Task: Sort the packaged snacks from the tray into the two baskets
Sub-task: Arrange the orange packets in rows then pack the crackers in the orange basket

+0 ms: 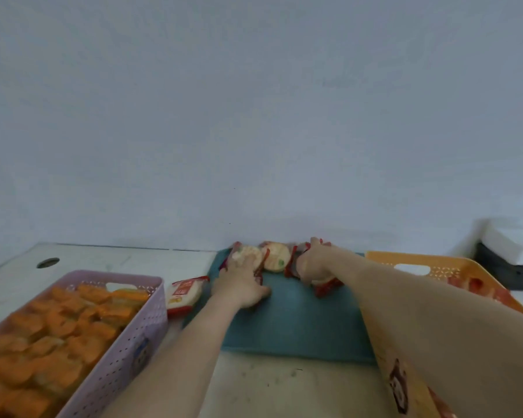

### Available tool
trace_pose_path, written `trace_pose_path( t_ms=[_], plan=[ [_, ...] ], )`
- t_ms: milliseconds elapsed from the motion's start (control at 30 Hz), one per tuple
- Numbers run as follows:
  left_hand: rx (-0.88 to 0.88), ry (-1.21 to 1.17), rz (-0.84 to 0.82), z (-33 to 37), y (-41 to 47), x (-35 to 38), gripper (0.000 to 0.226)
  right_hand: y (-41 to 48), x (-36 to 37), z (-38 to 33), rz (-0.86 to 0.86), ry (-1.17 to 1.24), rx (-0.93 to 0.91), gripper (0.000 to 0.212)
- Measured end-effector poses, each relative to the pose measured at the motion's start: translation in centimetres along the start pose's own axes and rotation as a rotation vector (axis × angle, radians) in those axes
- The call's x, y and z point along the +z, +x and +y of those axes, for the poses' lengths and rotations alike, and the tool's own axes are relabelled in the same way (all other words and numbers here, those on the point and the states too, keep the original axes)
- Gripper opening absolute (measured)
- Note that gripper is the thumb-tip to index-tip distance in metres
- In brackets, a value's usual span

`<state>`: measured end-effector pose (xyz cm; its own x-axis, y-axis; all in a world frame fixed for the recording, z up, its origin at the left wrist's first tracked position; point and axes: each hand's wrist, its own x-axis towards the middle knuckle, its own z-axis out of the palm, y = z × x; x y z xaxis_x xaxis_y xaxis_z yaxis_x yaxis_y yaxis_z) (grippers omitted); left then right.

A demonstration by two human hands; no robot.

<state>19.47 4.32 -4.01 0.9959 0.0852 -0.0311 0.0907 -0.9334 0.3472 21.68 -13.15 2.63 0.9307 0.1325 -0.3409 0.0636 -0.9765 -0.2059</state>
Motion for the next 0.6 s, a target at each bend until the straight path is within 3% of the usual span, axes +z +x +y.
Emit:
trace_pose_path(
  t_ms=[33, 133, 267, 333, 433, 533, 600],
  plan=[
    [0.025, -0.008, 0.026, 0.3, -0.2, 0.1, 0.084, -0.3, 0.1, 0.0, -0.013, -0.039, -0.019, 0.068],
    [0.037, -0.067, 0.119, 1.3, -1.3, -0.3, 0.062, -0.7, 0.2, -0.3, -0.016, -0.144, 0.027, 0.088],
    [0.012, -0.380, 0.146, 2.1, -3.4, -1.5, 0.028, -2.6, -1.0, -1.6, -0.190, -0.144, -0.072, 0.060],
    [-0.049, -0.707, 0.163, 1.6, -3.9, -2.4, 0.017, -3.4, -2.3, -1.4, -0.144, 0.039, -0.074, 0.056],
    [-0.156, -1.082, 0.151, 0.8, -4.6, -4.0, 0.028, -4.4, -4.0, -0.3, -0.203, 0.455, -0.087, 0.036],
    [-0.166, -1.284, 0.135, 1.6, -5.5, -6.1, 0.036, -6.0, -5.1, 1.2, -0.278, 0.762, -0.147, 0.026],
    [-0.072, -1.355, 0.130, 3.0, -6.2, -7.1, 0.042, -7.1, -5.4, 2.1, -0.336, 0.889, -0.210, 0.027]
  ],
)
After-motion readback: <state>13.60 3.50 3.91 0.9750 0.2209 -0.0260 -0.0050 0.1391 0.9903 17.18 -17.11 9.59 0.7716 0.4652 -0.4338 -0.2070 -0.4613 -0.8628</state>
